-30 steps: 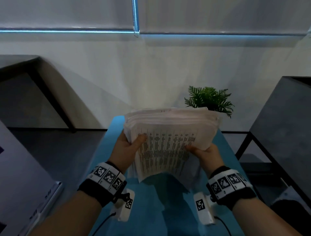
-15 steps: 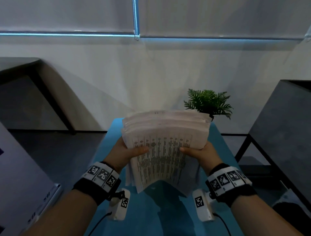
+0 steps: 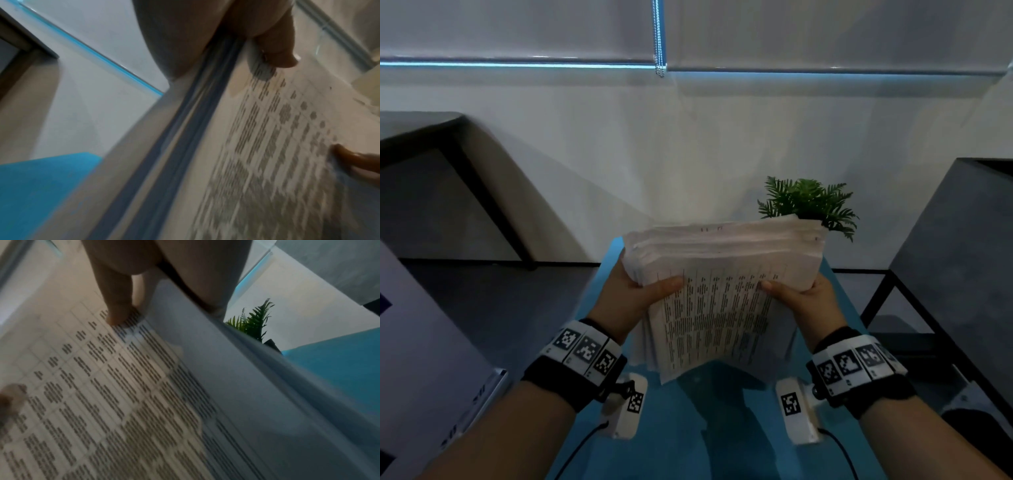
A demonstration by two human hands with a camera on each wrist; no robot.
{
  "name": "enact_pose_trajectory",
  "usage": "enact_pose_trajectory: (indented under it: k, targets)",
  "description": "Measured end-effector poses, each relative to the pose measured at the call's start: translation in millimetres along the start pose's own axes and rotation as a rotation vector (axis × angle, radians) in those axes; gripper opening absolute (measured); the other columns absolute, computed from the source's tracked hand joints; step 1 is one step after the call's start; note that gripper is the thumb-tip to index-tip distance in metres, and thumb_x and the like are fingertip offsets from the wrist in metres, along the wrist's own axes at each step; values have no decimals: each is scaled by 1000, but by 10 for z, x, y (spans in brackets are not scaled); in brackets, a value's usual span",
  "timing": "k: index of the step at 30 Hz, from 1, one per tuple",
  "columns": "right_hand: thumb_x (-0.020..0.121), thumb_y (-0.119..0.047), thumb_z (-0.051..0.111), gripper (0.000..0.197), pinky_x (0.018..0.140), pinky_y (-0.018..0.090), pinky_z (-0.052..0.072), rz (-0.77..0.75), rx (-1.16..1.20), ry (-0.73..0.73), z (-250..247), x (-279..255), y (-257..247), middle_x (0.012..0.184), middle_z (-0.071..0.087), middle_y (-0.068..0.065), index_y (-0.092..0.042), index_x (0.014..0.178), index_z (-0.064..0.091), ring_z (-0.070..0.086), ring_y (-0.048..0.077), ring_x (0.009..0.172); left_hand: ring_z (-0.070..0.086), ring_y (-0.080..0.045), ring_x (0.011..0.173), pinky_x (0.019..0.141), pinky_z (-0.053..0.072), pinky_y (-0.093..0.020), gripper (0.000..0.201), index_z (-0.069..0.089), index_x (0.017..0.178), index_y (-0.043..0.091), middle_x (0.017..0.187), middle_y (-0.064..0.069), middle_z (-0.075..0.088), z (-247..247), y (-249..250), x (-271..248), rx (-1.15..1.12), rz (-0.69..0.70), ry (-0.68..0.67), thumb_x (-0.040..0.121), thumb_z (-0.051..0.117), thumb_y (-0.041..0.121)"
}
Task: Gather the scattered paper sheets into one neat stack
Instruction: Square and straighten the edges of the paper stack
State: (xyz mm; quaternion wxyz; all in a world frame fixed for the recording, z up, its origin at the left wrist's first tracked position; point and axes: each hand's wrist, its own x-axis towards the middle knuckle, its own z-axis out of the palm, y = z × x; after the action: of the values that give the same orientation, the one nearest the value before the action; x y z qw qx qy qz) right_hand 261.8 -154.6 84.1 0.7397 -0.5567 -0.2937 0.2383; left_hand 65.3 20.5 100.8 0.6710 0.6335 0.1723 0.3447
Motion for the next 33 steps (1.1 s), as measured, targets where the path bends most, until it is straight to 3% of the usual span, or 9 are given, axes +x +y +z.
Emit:
enact_pose_trajectory:
  k: [3, 6, 11, 16, 20, 23, 26, 30, 33]
  targets:
    - [71, 13, 68, 42, 70, 21, 56, 17, -32, -9, 8, 18, -9, 95, 70, 4, -8, 105, 60, 68, 16, 87, 63, -31, 111, 91, 52, -54, 82, 49, 129, 7, 121, -18, 64, -17, -50, 34, 19, -57, -24, 56, 84, 17]
    - [66, 6, 72, 34, 70, 20, 56, 12, -41, 6, 90, 39, -19, 81, 75, -2, -15, 91, 65, 69, 12, 81, 65, -29, 107, 93, 50, -54, 72, 58, 122, 6, 116, -16, 67, 43, -59, 31, 26, -24, 31, 56, 81, 23]
    - [71, 13, 68, 50, 79, 26, 57, -44, 1, 20, 101, 16, -64, 104, 68, 11, -2, 117, 56, 67, 20, 95, 66, -10, 100, 79, 58, -33, 77, 46, 119, 24, 111, 3, 64, 25, -93, 19, -6, 29, 122, 53, 84, 16]
    - [67, 14, 71, 55, 70, 20, 56, 42, -36, 0, 85, -38, -1, 104, 66, 10, -5, 115, 54, 62, 31, 102, 68, -29, 102, 86, 55, -51, 77, 58, 120, 7, 109, -15, 71, -19, -238, -43, 42, -119, 41, 50, 86, 21]
    - [65, 8, 76, 98, 77, 10, 52, -127, -149, 94, 183, -94, -163, 125, 48, -3, -27, 142, 25, 54, 10, 110, 69, -29, 100, 84, 56, -48, 70, 63, 116, 7, 106, -14, 72, -35, -218, -39, 43, -138, 20, 52, 84, 22]
    - [65, -13, 83, 116, 99, 8, 39, -397, -419, 106, 257, -156, -407, 143, 29, -8, -40, 146, 4, 35, 1, 130, 70, -28, 98, 82, 57, -45, 68, 64, 113, 8, 104, -13, 73, -47, -214, -41, 32, -138, 28, 50, 84, 21]
    - [67, -29, 81, 97, 108, 7, 25, -685, -844, 67, 236, -130, -545, 151, 18, -2, -27, 145, 24, 19, -14, 132, 70, -28, 96, 81, 57, -43, 65, 66, 108, 7, 101, -14, 74, -43, -216, -44, 23, -143, 29, 48, 84, 22]
    - [70, -26, 79, 40, 90, 31, 50, -651, -1022, 60, 226, -133, -524, 143, 38, 6, -16, 106, 65, 38, -2, 110, 69, -28, 98, 82, 57, -44, 68, 64, 113, 8, 105, -14, 72, -36, -206, -56, 9, -150, 15, 50, 84, 22]
    - [81, -25, 69, 31, 92, 6, 36, -675, -938, 96, 230, -136, -460, 141, 39, 6, -13, 108, 61, 32, -13, 111, 69, -29, 99, 83, 56, -46, 71, 63, 116, 7, 106, -15, 72, -44, -216, -42, -9, -157, 27, 51, 84, 22]
